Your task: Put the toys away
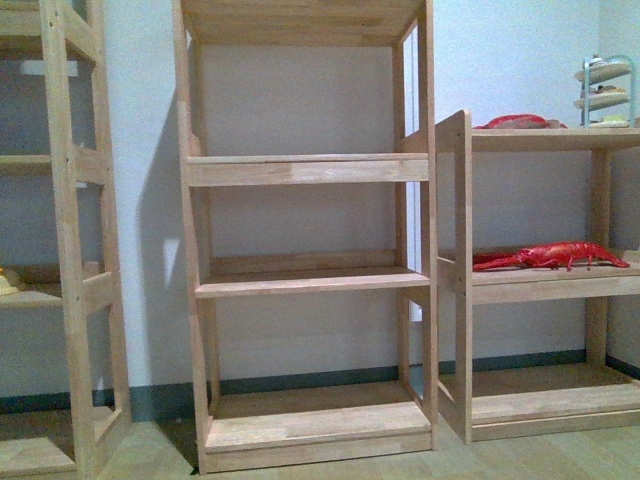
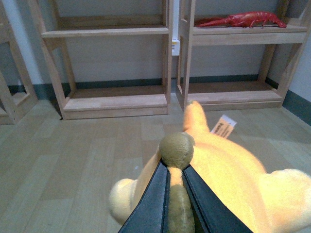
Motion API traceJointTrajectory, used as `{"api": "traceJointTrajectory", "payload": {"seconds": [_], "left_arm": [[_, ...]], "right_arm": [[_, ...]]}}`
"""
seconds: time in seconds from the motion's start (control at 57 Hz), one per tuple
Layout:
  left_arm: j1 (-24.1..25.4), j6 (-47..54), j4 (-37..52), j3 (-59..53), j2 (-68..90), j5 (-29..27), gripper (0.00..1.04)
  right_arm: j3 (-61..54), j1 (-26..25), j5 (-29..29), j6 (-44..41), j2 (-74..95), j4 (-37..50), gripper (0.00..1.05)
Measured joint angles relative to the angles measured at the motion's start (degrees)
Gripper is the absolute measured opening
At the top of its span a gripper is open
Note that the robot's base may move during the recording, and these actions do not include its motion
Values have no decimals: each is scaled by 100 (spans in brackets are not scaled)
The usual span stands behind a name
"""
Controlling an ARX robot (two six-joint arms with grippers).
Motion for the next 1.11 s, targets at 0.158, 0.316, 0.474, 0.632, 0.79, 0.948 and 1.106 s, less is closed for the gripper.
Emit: {"api": "traceJointTrajectory", "payload": {"seconds": [0.158,0.316,0.474,0.632,0.79,0.948,1.106], "left_arm": [[2,0,0,0,0,-17,99],[2,0,0,0,0,-15,99],[0,0,0,0,0,-13,99],[2,0,0,0,0,-15,99],[0,0,0,0,0,-13,98],[2,0,0,0,0,-15,99],[0,0,0,0,0,-13,99]], "right_arm": [[0,0,-44,0,0,0,6],[0,0,-105,0,0,0,6],[0,0,-98,0,0,0,6],[0,0,-52,0,0,0,6],[0,0,-57,0,0,0,6],[0,2,-85,0,0,0,6],[0,0,-76,0,0,0,6]]}}
